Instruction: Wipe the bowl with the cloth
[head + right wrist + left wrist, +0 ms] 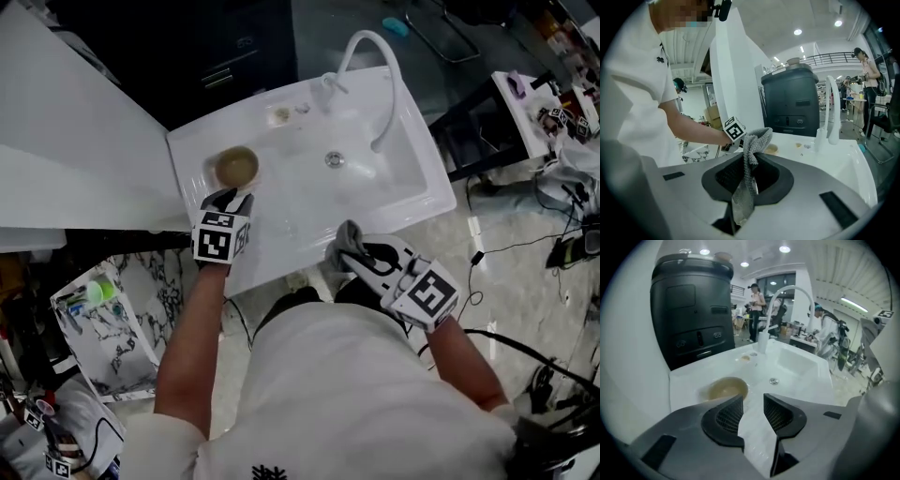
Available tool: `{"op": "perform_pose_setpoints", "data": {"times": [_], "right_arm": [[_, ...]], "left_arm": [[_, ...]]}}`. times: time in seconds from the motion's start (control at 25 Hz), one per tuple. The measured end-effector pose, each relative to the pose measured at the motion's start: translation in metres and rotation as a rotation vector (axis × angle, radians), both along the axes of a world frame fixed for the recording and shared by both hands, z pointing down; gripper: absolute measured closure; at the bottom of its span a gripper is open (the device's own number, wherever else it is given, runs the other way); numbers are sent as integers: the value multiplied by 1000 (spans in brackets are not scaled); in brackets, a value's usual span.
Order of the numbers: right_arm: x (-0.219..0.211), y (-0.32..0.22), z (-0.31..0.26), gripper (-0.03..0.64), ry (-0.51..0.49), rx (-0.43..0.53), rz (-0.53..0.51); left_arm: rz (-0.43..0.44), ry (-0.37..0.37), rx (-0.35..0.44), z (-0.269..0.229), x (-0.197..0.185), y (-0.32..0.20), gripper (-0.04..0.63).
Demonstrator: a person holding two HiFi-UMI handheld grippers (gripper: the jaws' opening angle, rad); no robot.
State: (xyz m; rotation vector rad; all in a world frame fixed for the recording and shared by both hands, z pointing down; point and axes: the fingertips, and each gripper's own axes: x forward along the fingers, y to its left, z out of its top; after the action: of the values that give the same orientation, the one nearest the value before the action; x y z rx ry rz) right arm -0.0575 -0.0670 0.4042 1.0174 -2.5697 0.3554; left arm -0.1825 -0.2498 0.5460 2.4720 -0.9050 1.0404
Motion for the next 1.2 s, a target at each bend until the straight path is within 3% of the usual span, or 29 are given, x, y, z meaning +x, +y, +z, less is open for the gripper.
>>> {"op": "perform_pose_setpoints", "data": {"times": [0.32, 0.6, 0.96, 1.2], "right_arm": [[17, -13, -1, 571, 10, -10, -62], [35, -18, -7, 571, 9, 0, -107], [59, -25, -7, 571, 21, -6, -110], [60, -28, -6, 571, 31, -6, -115]], "left_arm": [[-348, 87, -126, 19, -29, -27, 439], [-654, 286, -284, 43, -43, -43, 422], [-831, 397, -376, 68, -46, -55, 403], [-871, 361, -408, 84, -51, -59, 407]]}}
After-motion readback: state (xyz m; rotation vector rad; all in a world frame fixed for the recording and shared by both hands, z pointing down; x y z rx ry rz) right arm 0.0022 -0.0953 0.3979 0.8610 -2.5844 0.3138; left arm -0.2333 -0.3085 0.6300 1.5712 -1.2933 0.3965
